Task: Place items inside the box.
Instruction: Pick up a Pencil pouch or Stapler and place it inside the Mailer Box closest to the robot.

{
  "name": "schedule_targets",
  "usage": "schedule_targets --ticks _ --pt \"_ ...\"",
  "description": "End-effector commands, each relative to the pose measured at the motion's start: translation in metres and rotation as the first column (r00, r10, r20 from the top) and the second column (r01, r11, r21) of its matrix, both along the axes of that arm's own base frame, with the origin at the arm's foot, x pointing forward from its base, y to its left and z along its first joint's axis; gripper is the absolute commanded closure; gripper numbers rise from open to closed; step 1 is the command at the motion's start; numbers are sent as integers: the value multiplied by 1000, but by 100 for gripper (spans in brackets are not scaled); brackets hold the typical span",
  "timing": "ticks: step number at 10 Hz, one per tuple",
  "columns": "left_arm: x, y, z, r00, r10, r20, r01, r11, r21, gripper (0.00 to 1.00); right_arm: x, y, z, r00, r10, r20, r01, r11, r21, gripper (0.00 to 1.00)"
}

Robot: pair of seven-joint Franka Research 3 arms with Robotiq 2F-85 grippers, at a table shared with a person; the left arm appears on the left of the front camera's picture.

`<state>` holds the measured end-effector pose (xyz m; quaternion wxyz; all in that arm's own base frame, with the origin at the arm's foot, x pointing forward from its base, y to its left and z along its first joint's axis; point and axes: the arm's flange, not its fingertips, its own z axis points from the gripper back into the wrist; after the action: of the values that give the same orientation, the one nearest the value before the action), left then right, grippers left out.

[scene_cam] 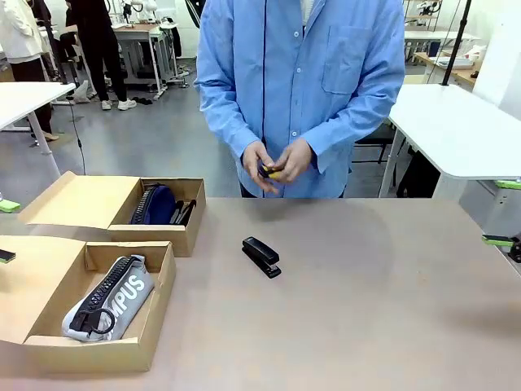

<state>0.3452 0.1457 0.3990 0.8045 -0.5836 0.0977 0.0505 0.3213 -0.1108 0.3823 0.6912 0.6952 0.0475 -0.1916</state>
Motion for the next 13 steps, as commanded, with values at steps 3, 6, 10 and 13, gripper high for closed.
schedule_targets --ticks 3,6,10,13 --pt "-5 0 1 1000 -23 13 23 1000 -1 0 3 25 29 998 62 -1 -62 998 -13 0" --pt "-5 0 1 1000 -23 13 23 1000 -1 0 3 25 29 998 62 -1 -62 998 -13 0" --pt "-5 0 1 1000 -23 13 23 1000 -1 0 3 25 29 998 62 -1 -62 998 -13 0" --pt "-5 0 1 1000 -23 13 23 1000 -1 0 12 64 27 955 280 98 -264 952 -152 0"
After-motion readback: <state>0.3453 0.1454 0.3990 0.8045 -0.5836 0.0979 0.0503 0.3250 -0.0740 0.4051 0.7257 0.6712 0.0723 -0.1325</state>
